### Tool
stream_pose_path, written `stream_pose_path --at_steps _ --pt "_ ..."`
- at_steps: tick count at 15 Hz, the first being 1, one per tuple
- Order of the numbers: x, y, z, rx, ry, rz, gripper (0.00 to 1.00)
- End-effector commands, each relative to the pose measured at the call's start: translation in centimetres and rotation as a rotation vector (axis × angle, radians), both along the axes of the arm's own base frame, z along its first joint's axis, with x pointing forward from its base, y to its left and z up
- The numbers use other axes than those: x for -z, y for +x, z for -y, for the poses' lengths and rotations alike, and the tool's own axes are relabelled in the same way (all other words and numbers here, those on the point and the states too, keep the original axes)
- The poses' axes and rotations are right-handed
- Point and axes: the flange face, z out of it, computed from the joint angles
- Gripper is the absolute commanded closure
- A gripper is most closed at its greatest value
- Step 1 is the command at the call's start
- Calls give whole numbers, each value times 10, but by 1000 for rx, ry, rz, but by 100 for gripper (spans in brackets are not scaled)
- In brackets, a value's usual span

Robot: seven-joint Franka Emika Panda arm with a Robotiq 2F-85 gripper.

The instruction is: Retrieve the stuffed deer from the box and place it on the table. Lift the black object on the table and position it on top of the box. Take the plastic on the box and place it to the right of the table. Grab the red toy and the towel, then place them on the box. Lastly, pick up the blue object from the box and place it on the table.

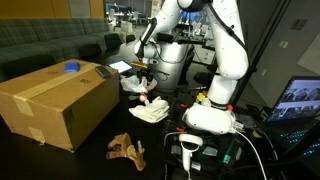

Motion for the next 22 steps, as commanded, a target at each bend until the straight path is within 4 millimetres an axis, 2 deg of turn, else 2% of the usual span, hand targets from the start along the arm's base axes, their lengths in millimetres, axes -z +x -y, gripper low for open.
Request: stream_pose_path --at_steps 1,4,9,12,16,22 --pt "-18 -24 -26 35 -43 -46 0" --pt "-22 -41 -58 18 -59 -89 0" --pt "-26 -65 -123 -36 -92 -118 0" --pt "-35 -80 -150 -49 -124 -100 0" --pt "-54 -88 -168 -21 -193 -9 0" --pt "-66 -73 -171 -18 -241 90 0"
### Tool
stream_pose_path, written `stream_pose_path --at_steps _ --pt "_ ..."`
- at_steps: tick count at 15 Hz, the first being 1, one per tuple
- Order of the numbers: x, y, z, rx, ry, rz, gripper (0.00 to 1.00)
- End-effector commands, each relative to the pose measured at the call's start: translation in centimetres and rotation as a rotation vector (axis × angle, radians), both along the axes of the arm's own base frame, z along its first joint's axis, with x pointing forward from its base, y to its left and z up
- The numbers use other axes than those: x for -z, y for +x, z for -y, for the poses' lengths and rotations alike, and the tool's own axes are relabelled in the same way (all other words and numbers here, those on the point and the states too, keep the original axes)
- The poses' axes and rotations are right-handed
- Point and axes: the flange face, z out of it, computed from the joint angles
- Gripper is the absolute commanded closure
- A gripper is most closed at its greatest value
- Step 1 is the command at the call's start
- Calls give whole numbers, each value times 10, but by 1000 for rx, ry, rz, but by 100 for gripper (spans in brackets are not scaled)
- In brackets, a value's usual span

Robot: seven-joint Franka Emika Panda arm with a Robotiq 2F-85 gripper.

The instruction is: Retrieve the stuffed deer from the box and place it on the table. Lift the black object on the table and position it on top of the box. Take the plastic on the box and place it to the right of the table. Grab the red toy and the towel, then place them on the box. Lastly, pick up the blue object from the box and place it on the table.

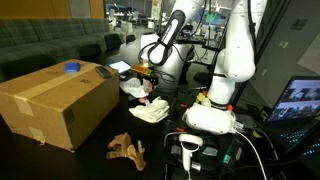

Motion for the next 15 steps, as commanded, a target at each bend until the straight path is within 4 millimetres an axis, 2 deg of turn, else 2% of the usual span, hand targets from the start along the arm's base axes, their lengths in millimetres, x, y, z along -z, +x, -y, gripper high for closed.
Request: stream_pose_path --at_steps 1,5,10,13,15 --pt "-9 -1 -7 -65 -12 76 0" --pt "-6 -14 -41 -296 -28 91 0" --pt "24 -41 -90 -545 11 37 0" --pt "39 -43 -102 -626 10 -16 0" --pt "47 -36 -102 -633 -1 -48 0"
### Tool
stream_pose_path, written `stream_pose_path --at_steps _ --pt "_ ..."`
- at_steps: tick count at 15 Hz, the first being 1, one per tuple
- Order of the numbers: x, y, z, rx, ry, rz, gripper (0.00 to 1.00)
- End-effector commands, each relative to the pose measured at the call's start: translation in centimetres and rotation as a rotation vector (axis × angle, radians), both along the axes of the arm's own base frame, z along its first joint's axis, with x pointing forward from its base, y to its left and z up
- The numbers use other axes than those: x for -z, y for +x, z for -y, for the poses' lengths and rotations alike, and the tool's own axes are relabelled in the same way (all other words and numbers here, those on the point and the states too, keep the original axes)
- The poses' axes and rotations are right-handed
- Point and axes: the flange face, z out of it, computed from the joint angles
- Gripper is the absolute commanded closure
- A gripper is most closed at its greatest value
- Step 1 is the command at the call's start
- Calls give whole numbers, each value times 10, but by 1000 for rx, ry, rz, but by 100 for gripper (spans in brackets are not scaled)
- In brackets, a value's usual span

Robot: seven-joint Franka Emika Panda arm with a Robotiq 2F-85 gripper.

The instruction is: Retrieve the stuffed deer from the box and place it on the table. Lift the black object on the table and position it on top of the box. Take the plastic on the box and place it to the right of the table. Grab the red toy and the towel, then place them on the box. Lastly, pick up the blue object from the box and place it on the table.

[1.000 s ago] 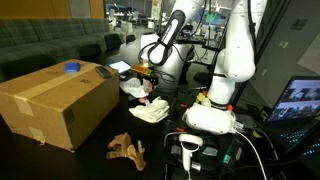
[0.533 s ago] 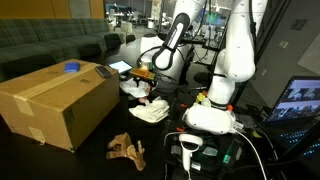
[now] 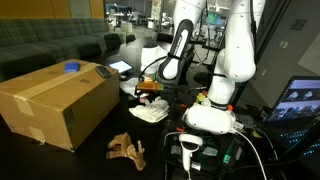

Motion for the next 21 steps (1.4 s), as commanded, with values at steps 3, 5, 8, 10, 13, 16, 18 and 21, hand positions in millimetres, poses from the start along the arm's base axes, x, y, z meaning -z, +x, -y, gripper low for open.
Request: stream_pose_path --at_steps 3,5,8,10,13,16,18,21 --pt "21 26 4 -85 -34 -52 0" --pt "30 39 8 -114 -46 -77 0" --pt "45 55 20 -155 -55 -102 0" --pt "59 64 31 -168 -54 -116 0" --pt "79 67 46 -170 -41 -148 0" --pt "95 71 58 -162 -32 -178 0" --pt "102 75 67 -153 -31 -185 0" --pt "108 80 83 -130 -40 -188 0"
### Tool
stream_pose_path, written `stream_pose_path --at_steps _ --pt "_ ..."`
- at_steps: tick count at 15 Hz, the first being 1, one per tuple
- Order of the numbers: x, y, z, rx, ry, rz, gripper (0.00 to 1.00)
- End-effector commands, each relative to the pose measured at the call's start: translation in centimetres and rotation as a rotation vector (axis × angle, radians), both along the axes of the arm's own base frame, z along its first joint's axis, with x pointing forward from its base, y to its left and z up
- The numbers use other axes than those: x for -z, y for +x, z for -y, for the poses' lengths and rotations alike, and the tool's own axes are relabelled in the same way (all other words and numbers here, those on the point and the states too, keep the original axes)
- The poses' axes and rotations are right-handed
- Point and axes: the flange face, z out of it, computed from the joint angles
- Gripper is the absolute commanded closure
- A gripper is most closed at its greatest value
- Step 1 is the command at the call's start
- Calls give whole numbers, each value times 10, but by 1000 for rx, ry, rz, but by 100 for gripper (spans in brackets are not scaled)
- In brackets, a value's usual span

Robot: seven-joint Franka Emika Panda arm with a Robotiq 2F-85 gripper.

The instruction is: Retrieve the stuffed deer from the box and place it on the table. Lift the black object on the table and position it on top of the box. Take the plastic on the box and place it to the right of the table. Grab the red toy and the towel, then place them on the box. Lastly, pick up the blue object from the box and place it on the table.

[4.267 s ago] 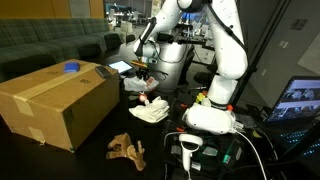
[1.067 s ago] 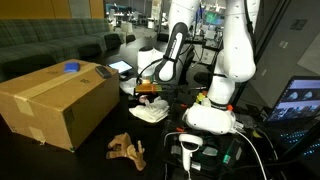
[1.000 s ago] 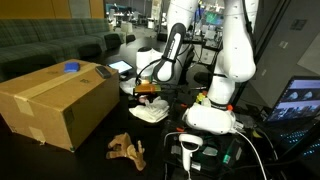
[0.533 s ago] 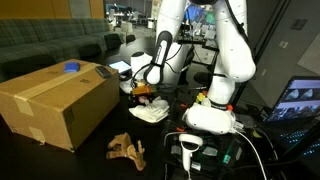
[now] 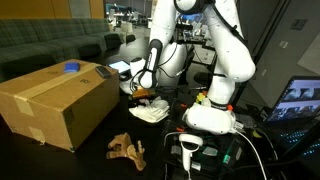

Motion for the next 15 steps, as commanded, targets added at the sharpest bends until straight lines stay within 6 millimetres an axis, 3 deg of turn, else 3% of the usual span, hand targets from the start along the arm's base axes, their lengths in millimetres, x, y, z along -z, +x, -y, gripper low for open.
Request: stream_pose_path --at_steps 1,15 --pt "6 15 21 15 -16 1 0" --pt "20 32 88 132 -54 46 0"
